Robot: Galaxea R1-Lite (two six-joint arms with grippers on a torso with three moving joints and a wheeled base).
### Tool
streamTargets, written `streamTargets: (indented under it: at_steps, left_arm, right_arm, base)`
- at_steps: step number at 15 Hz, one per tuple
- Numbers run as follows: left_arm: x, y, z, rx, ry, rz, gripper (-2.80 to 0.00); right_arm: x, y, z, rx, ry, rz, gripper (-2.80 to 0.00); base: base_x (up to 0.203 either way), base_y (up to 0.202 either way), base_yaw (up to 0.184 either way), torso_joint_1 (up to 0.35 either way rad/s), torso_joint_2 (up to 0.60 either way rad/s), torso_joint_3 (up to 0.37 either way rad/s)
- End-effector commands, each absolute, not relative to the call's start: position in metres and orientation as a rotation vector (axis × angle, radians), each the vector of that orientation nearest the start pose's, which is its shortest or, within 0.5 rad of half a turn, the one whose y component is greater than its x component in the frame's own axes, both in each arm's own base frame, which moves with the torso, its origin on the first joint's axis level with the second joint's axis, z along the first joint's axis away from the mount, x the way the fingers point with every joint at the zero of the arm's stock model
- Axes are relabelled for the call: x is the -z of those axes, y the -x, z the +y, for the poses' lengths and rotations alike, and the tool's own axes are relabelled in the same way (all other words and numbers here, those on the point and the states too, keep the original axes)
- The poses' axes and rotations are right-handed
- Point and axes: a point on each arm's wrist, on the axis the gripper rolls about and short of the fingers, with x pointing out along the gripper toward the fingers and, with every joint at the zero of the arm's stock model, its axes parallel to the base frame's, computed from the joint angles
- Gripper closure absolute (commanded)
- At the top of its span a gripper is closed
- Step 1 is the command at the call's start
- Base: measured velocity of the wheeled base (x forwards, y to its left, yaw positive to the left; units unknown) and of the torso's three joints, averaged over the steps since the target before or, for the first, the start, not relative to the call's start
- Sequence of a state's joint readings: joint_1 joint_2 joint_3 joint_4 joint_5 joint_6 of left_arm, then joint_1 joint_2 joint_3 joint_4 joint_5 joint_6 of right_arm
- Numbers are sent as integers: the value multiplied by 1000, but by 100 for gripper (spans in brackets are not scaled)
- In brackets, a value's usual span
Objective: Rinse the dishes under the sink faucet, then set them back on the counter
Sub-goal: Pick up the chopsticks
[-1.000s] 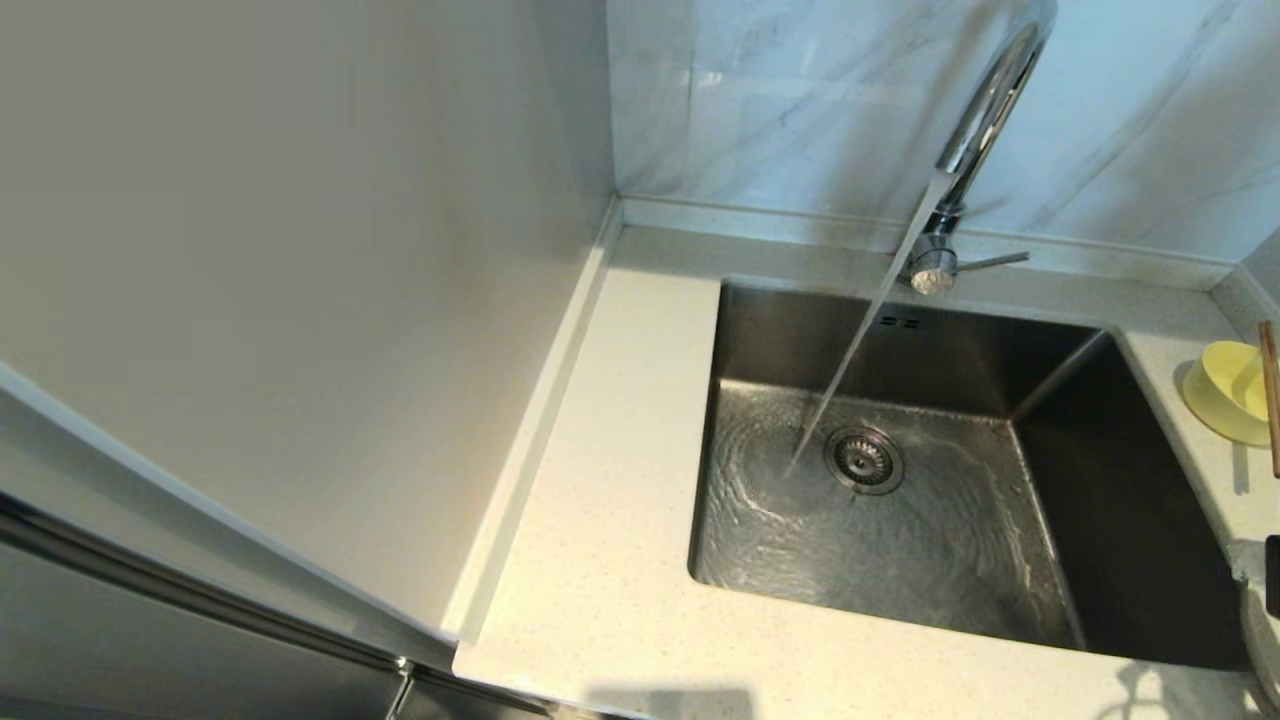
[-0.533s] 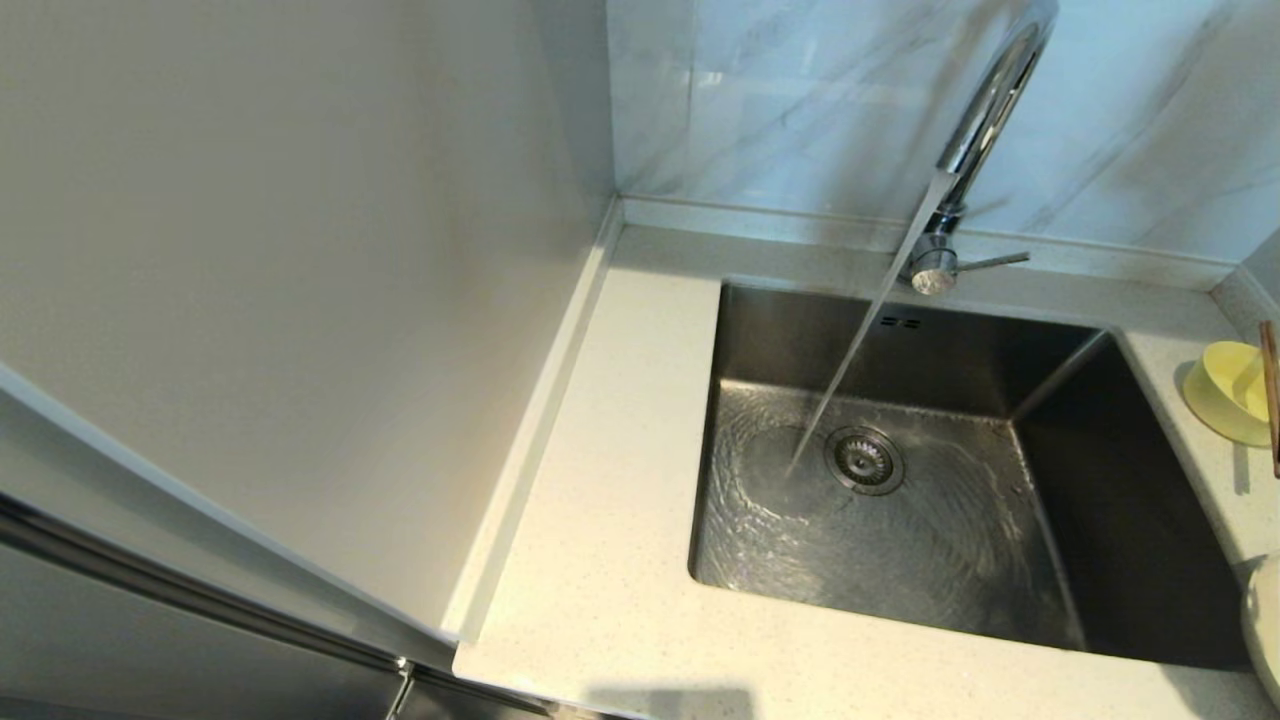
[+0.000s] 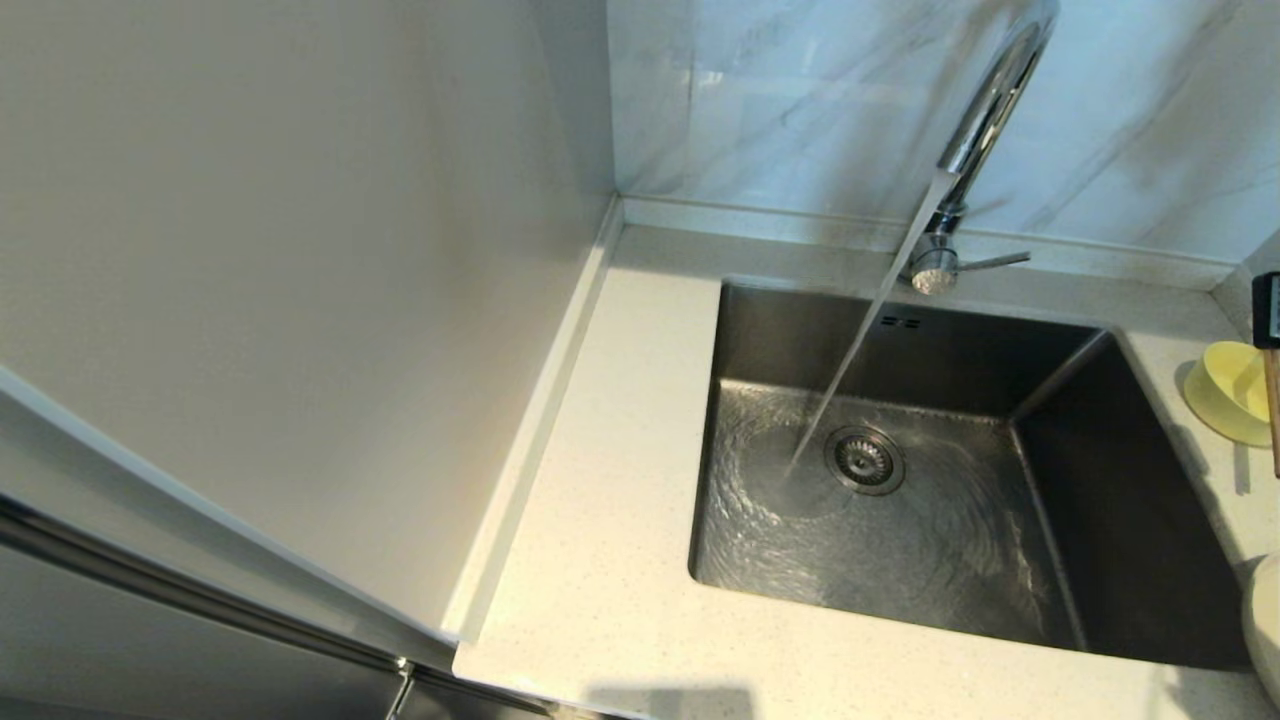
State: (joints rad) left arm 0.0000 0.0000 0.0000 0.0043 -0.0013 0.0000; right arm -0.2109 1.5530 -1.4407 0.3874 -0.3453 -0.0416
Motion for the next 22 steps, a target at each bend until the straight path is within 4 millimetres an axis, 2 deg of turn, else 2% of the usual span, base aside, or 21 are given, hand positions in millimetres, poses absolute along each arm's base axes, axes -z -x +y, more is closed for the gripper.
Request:
streamTargets:
  at_steps: [1, 3, 6, 8, 12, 16, 22]
  left_arm:
    - [-75, 23, 0, 2, 0, 5, 0]
    - [-75, 23, 0, 2, 0, 5, 0]
    - [-75, 23, 0, 2, 0, 5, 0]
    - [-75, 23, 0, 2, 0, 5, 0]
    - [-75, 23, 0, 2, 0, 5, 0]
    - [-75, 23, 0, 2, 0, 5, 0]
    - [-75, 23, 0, 2, 0, 5, 0]
  right_arm:
    - [-304, -280, -81, 579, 58, 534, -280]
    - [-305, -294, -108, 649, 23, 525, -280]
    - [-292, -313, -143, 717, -42, 539, -280]
    - [-276, -321, -159, 738, -200, 542, -280]
    - [-274, -324, -174, 694, -408, 595, -280]
    - [-275, -326, -180, 702, -416, 583, -280]
    - [-264, -333, -209, 741, -380, 598, -280]
  base:
    - [0, 0, 0, 0, 0, 0]
    - [0, 0, 0, 0, 0, 0]
    - [0, 0, 0, 0, 0, 0]
    - [0, 0, 0, 0, 0, 0]
    - [0, 0, 0, 0, 0, 0]
    - [0, 0, 0, 0, 0, 0]
    - [0, 0, 0, 0, 0, 0]
